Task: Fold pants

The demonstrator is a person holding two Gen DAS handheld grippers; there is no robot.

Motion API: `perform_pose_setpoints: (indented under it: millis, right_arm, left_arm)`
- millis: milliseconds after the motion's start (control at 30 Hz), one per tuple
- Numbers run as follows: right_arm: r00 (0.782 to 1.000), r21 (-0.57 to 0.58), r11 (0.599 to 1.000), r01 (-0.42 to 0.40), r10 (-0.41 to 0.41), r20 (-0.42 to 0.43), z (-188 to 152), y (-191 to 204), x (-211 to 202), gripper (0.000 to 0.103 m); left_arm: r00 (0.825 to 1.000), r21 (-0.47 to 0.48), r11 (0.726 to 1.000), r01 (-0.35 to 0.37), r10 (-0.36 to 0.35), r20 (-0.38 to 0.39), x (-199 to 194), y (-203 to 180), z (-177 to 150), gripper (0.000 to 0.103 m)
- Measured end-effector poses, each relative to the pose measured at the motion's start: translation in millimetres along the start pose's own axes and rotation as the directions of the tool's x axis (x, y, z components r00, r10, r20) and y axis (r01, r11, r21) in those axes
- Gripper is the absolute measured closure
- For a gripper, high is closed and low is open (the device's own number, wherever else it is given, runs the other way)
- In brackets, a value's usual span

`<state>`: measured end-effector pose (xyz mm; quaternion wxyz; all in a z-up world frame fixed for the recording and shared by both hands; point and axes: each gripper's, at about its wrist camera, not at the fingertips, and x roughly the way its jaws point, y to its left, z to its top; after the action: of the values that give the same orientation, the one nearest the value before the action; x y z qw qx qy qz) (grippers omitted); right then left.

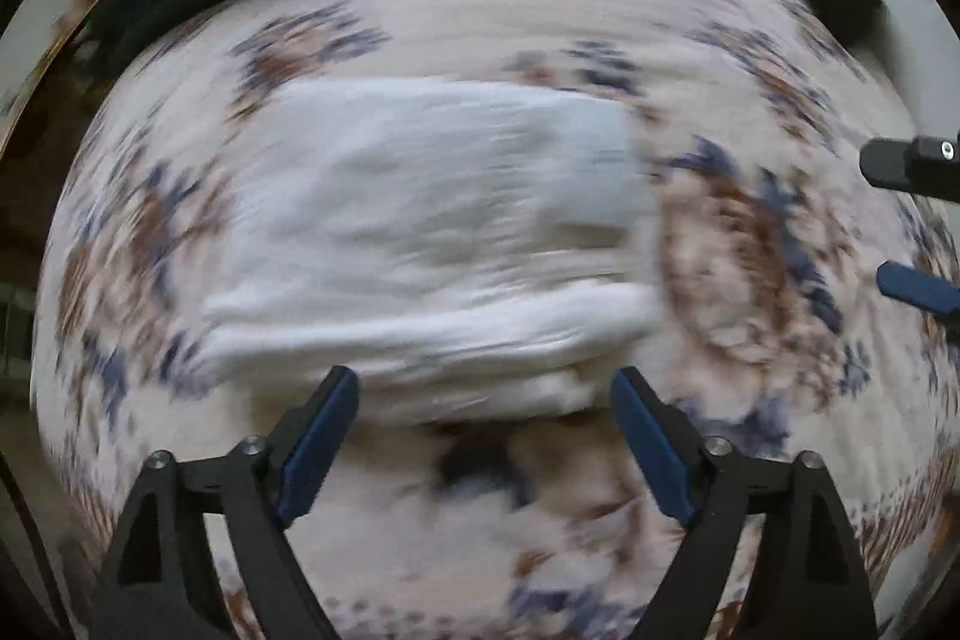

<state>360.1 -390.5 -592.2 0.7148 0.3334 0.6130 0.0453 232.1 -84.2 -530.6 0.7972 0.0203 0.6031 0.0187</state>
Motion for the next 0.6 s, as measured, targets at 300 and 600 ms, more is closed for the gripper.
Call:
perform_pose_setpoints:
  millis: [300, 600]
  right_arm:
    - [0.956, 0.098, 0.990, -0.097, 0.120, -0.267, -38.6, 44.2, 112.7, 0.029]
    - [0.980, 0.301, 0.950, -0.083, 0.133, -0.149, -61.4, 27.2, 139.6, 0.082]
  left_arm:
    - [0.985, -0.214, 0.967, -0.135, 0.107, -0.137, 42.0, 96.1, -7.4, 0.015]
    - [0.985, -0.175, 0.979, -0.103, 0.077, -0.152, 69.4, 97.1, -8.7, 0.015]
